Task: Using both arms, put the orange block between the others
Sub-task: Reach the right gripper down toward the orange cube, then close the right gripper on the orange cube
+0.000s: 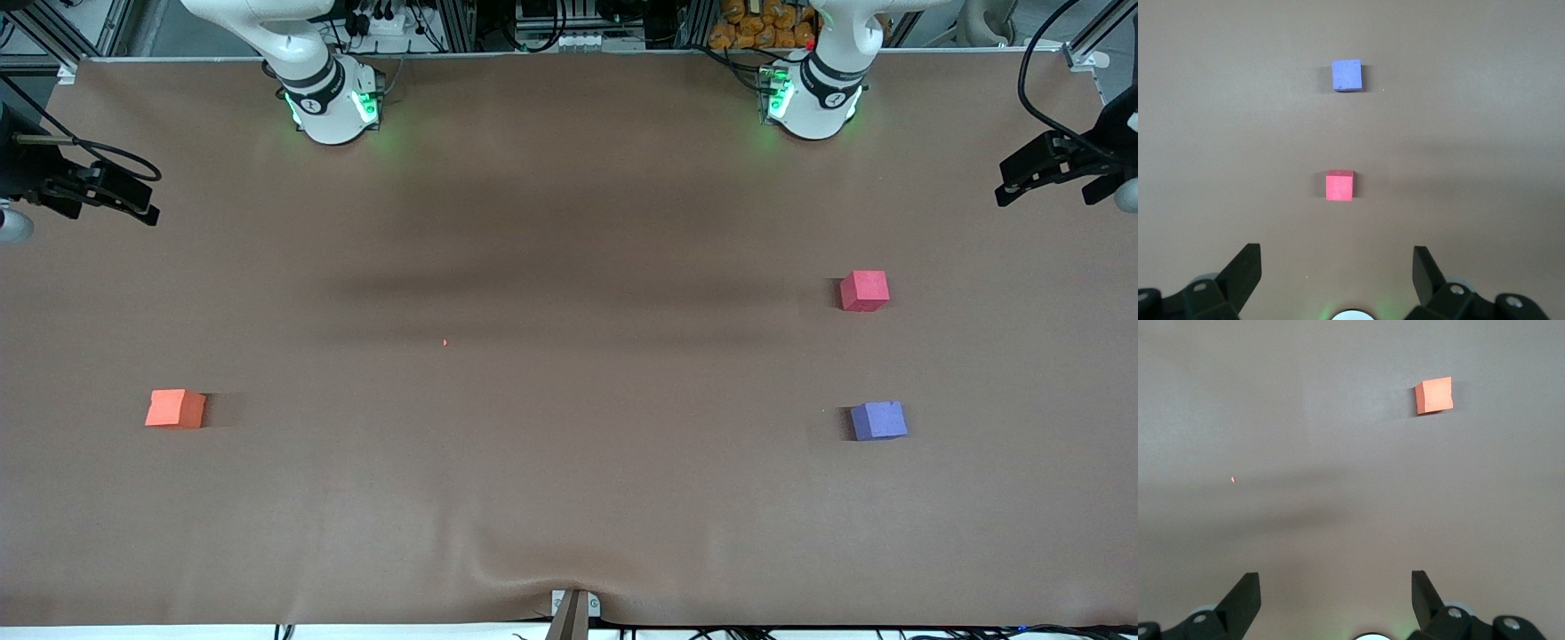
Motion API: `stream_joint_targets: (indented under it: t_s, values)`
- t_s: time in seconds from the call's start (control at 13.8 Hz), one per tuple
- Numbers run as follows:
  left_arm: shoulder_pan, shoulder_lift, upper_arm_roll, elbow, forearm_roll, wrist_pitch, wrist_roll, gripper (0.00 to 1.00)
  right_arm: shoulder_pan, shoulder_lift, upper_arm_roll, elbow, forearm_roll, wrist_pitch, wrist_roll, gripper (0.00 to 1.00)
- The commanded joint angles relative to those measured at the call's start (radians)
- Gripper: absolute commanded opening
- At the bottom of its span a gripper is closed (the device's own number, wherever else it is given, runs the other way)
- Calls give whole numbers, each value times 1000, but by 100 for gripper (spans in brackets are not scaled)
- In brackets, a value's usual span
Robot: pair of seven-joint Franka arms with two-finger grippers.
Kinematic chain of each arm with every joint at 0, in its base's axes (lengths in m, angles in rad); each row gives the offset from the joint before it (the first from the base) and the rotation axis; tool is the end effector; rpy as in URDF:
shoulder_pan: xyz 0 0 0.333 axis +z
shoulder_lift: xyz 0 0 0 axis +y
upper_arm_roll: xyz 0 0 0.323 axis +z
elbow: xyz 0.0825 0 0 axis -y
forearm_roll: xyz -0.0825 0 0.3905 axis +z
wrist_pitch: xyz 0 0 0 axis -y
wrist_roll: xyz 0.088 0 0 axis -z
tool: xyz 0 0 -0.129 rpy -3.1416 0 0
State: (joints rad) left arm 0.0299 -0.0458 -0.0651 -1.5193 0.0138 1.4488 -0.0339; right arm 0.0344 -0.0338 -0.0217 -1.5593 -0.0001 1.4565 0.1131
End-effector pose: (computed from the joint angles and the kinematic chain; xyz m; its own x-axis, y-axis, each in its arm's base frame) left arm 0.5328 -0.0177 0.6483 0.9997 0.0005 -0.0242 0.0001 -0.9998 -0.0175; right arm 0.5368 0.0066 0.6239 0.9926 -0.1002 -0.0686 -0.1000 -0.9950 0.0072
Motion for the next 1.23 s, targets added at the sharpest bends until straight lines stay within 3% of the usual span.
stream_joint_targets:
  t_s: [0.0,0.36,0.65,1.16]
  values:
    - [-4,-17,8,4,-15,-30,26,100,-21,11,9,19,0,-7,-36,100]
    - [-1,-12,10,14,-14,-37,43,100,-34,37,9,15,-1,1,-38,100]
    - [-1,-11,10,10,-15,-48,45,100,-80,240,9,15,2,106,-47,100]
    - [-4,0,7,10,-12,-31,43,100,-217,590,9,19,-6,595,-478,100]
